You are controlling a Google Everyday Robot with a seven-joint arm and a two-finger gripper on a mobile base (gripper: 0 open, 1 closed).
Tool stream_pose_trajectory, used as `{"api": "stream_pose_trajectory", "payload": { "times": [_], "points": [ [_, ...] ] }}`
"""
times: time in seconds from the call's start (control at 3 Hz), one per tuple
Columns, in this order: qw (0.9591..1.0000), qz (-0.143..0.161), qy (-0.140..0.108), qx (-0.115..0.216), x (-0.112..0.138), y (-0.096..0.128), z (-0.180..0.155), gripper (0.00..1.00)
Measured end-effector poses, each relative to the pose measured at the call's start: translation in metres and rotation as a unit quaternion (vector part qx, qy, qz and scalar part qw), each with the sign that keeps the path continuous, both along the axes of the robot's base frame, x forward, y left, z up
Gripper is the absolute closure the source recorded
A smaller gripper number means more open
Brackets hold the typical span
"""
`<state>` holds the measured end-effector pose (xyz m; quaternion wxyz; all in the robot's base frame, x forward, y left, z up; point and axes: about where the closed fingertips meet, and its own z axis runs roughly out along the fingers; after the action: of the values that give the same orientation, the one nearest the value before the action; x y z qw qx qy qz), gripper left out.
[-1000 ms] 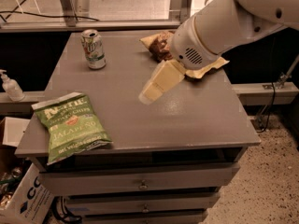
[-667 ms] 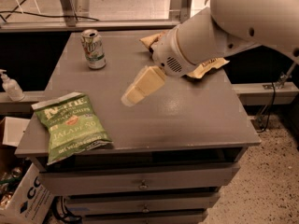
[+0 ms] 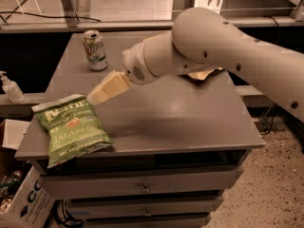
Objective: Pick 7up can
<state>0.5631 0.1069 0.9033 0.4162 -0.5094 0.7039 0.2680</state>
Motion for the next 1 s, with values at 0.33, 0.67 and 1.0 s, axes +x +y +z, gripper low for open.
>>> {"api": "stream_pose_trajectory", "payload": {
  "times": [0.33,0.67,1.0],
  "points": [
    [0.9988,-0.01,-0.007,0.047,0.0364,0.0357,-0.0059,0.0],
    [0.9988,-0.01,-0.007,0.047,0.0361,0.0358,-0.0058,0.0],
    [0.9987,-0.01,-0.02,0.046,0.0453,0.0344,-0.0106,0.0]
  ]
}}
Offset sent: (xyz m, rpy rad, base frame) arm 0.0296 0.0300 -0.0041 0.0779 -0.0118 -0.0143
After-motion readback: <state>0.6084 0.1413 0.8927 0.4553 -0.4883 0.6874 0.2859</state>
